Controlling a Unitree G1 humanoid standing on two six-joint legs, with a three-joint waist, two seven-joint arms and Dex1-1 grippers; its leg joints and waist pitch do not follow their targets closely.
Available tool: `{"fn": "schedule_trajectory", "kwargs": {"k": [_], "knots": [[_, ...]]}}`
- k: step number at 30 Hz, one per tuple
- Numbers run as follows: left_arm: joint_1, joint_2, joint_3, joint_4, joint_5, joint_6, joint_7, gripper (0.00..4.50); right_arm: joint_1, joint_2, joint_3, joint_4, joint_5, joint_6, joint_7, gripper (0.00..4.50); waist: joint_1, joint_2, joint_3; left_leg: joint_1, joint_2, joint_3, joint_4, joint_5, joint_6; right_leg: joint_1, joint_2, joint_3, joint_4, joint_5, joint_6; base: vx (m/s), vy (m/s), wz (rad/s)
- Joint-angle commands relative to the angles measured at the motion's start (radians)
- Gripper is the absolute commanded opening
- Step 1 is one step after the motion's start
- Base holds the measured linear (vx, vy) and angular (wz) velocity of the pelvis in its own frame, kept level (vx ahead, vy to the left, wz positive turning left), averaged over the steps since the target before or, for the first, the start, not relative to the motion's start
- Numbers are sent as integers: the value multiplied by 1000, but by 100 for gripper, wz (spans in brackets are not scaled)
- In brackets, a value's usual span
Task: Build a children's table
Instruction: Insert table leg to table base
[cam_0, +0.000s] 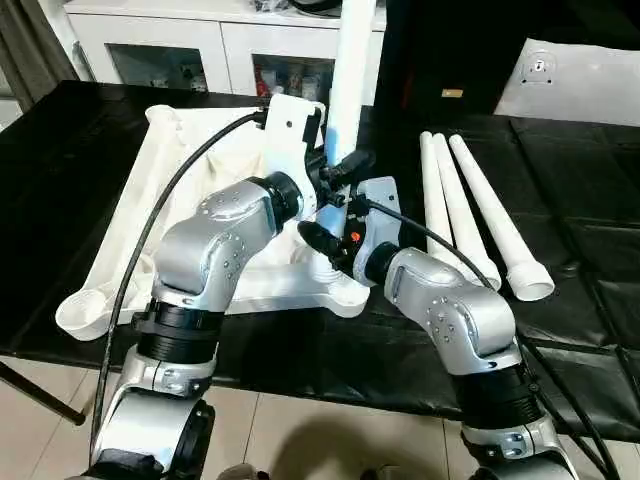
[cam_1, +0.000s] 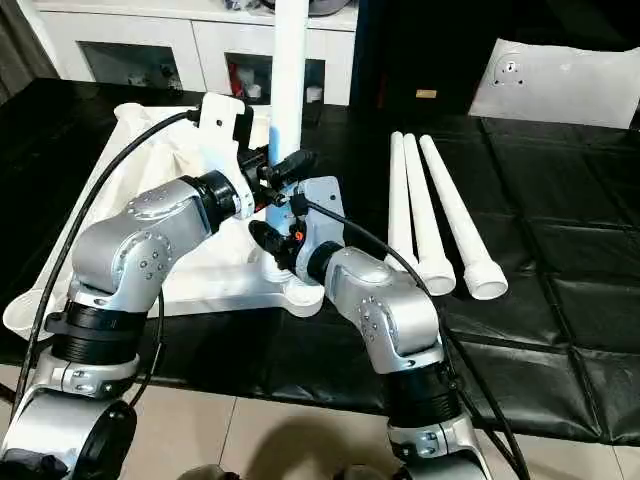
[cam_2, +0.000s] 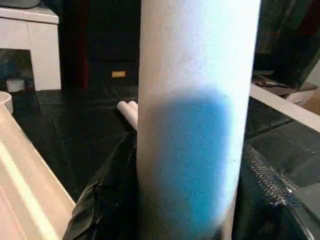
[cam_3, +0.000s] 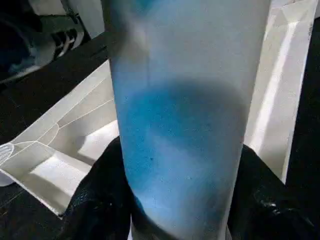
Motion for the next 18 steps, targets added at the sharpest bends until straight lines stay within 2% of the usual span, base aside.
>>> {"fn": "schedule_trajectory", "kwargs": {"k": [1,2,3,5,8,10,11,13,15,18], "knots": [[-24,3,33,1,-1,-4,11,188,2,-8,-21,-35,16,9,12,195,2,-5,-78,1,27,-5,-66,-68,-17,64,-56,37,-66,-76,-189,0,0,0],[-24,8,35,-4,-9,1,0,244,4,-17,-17,-42,25,6,35,195,2,0,-78,2,27,-5,-66,-69,-18,63,-56,37,-65,-76,-190,0,0,0],[-24,11,36,-7,-15,3,-9,258,5,-26,-13,-49,32,4,58,195,2,-4,-78,2,27,-5,-65,-74,-18,65,-56,36,-67,-79,-189,0,0,0],[-25,16,46,-16,-33,4,-28,263,10,-55,-8,-73,68,11,128,194,3,-3,-78,1,27,-5,-64,-75,-10,68,-55,36,-65,-64,-192,0,0,0],[-21,20,68,-45,-99,46,-78,300,14,-96,-3,-97,103,18,203,193,4,-4,-78,2,28,-5,-64,-68,2,66,-56,36,-64,-47,-205,0,0,0],[-15,24,85,-71,-155,79,-116,303,14,-132,-10,-105,133,35,263,193,6,-4,-78,1,28,-4,-63,-69,8,68,-57,36,-63,-52,-219,0,0,0],[-7,30,87,-87,-185,100,-143,303,12,-144,-20,-105,148,38,284,193,6,-8,-77,1,28,-4,-63,-72,11,67,-56,35,-65,-64,-222,0,0,0],[1,38,90,-105,-219,127,-172,303,10,-157,-33,-103,166,40,310,193,7,-4,-77,1,29,-4,-62,-76,10,66,-57,35,-64,-86,-226,0,0,0],[9,35,110,-118,-264,157,-184,303,9,-177,-43,-103,187,35,350,193,7,-7,-76,1,28,-3,-62,-83,13,66,-56,35,-66,-101,-226,0,0,0],[25,28,150,-145,-359,206,-223,303,10,-218,-68,-103,240,43,428,193,8,-7,-77,1,28,-3,-60,-78,17,67,-56,35,-67,-110,-228,0,0,0]]}}
